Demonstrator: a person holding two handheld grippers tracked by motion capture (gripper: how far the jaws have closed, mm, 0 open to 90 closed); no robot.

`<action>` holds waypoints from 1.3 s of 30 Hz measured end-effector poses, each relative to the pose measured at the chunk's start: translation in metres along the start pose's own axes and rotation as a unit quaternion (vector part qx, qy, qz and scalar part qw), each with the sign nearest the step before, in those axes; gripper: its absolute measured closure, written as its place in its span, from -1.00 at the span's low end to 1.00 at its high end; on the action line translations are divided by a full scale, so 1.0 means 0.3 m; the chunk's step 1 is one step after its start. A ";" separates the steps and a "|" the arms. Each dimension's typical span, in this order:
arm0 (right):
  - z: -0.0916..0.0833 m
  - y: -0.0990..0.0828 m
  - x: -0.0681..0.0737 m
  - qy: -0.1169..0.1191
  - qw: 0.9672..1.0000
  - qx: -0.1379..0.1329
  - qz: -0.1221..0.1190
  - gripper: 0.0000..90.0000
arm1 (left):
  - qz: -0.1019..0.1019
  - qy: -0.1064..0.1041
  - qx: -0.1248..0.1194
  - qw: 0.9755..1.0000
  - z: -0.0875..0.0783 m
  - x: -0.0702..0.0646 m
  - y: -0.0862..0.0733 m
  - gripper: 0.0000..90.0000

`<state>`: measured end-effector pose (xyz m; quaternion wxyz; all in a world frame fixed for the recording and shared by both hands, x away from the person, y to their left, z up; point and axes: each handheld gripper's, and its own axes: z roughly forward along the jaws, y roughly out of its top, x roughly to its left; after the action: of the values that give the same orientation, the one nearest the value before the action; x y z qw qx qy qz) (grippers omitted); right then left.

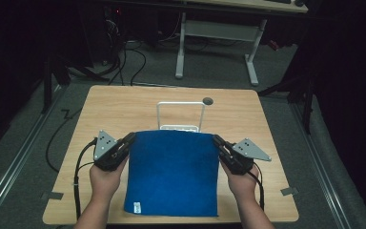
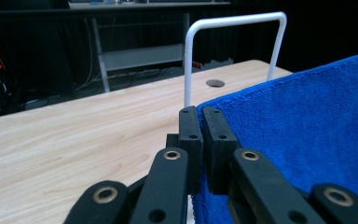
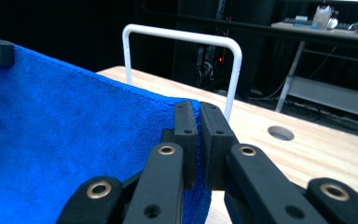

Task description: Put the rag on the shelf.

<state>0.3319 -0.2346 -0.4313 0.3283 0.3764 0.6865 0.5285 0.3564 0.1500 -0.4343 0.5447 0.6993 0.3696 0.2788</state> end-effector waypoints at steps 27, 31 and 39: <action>-0.118 0.119 0.034 0.002 0.996 -0.083 -0.017 0.93 | 0.033 -0.009 -0.087 0.996 -0.126 -0.081 0.123 0.94; -0.122 0.121 0.032 0.001 0.996 -0.084 -0.016 0.93 | 0.032 -0.009 -0.088 0.996 -0.127 -0.079 0.125 0.94; -0.117 0.161 0.018 -0.006 0.995 -0.094 -0.022 0.93 | 0.039 -0.011 -0.093 0.995 -0.092 -0.069 0.171 0.95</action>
<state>0.3077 -0.2392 -0.3768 0.3775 0.3319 0.6402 0.5810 0.3337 0.1416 -0.3773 0.6002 0.6623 0.3089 0.3251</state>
